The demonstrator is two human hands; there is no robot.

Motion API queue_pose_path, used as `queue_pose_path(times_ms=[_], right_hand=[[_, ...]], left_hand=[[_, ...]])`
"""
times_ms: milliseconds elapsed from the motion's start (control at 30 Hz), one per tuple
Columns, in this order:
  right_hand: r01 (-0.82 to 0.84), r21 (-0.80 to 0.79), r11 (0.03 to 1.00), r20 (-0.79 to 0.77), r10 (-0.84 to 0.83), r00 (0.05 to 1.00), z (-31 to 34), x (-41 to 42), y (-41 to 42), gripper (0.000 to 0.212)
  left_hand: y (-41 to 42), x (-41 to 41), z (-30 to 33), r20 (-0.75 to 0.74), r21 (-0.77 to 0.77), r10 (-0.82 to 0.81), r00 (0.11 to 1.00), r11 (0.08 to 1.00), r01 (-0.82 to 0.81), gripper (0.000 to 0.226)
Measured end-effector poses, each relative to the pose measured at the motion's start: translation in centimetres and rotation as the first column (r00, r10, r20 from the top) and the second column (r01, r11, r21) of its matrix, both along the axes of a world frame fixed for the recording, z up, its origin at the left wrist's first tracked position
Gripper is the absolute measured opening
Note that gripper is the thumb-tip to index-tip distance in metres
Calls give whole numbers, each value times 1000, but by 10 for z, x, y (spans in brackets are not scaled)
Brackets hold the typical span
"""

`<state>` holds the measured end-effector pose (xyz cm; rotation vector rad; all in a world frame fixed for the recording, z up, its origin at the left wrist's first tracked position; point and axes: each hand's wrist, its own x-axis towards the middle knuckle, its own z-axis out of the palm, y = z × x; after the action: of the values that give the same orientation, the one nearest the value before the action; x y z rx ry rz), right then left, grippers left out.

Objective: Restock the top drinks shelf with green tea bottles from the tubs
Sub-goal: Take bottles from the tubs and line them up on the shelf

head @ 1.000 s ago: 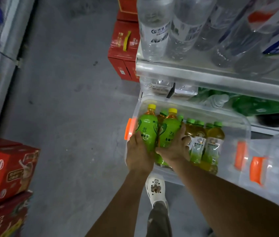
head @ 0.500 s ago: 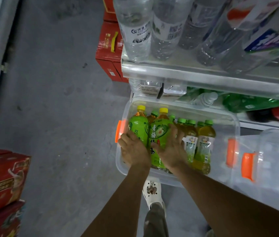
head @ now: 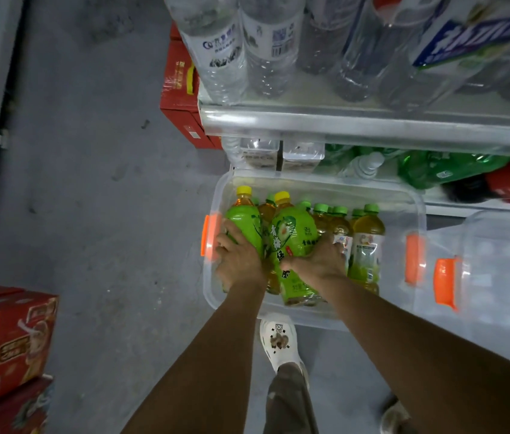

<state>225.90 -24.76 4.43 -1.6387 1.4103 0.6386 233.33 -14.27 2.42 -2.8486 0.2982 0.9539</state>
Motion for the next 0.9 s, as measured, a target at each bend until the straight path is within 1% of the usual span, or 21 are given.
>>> queue_pose_path(times_ms=[67,100,133,167,200,267,333,367,400,433,500,567,600,633,667,733,800,867,900], right_hand=[[12,44,999,21,-13,1000,8,-12,-7,109],[24,67,997,30,-26,999,14,-18,-10,108],[39,89,995,42,-43,998,20,-25,-14,108],[71,110,991,48,-77,996,27,-33,-17,109],[112,137,984,64,-122,991,33,-41,-21,112],[193,187,963,95,-213,972,51,-56,-31,114],[274,238,932,136,-311,941,73,-75,-42,97],[301,269,915,160,-351,923,85,-85,-49,90],[317,294,902,184,-378,907,97,-95,-56,90],[331,325,886,207,-408,889,108,-105,-63,92],[351,402,846,269,-475,838,133,-124,-78,87],[329,472,818,319,-507,801,159,-146,-94,87],[303,495,814,344,-504,793,175,-158,-102,84],[274,512,814,376,-499,781,192,-172,-110,80],[243,536,809,407,-500,765,208,-187,-118,74],[190,563,804,471,-501,726,240,-219,-133,64],[183,568,803,528,-526,667,270,-250,-148,62],[228,532,816,577,-546,608,301,-278,-162,63],[260,506,822,603,-553,575,316,-292,-170,65]], left_hand=[[-1,4,5,-54,-21,30,998,999,-32,131],[0,7,7,-83,-61,54,995,996,-59,132],[1,11,12,-132,-117,114,985,985,-130,133],[4,15,14,-210,-177,186,960,958,-224,133],[7,18,17,-307,-222,255,917,918,-329,132],[12,14,28,-440,-279,358,824,817,-504,136],[14,1,46,-521,-337,408,750,709,-620,132],[16,-8,56,-564,-358,420,711,652,-669,123],[15,-18,71,-608,-373,416,676,602,-706,111],[13,-29,90,-646,-382,405,648,564,-733,104],[5,-51,127,-713,-412,342,612,501,-761,103],[-5,-74,167,-768,-448,249,590,448,-773,88],[-10,-83,182,-794,-459,197,575,427,-779,87],[-17,-96,200,-810,-475,141,570,414,-777,91],[-25,-106,215,-818,-486,95,567,413,-770,95],[-44,-129,246,-825,-519,-3,565,400,-755,94],[-69,-155,279,-832,-524,-22,555,363,-771,90],[-98,-186,314,-801,-570,-5,599,312,-760,92],[-113,-204,331,-766,-614,5,643,291,-733,97]])
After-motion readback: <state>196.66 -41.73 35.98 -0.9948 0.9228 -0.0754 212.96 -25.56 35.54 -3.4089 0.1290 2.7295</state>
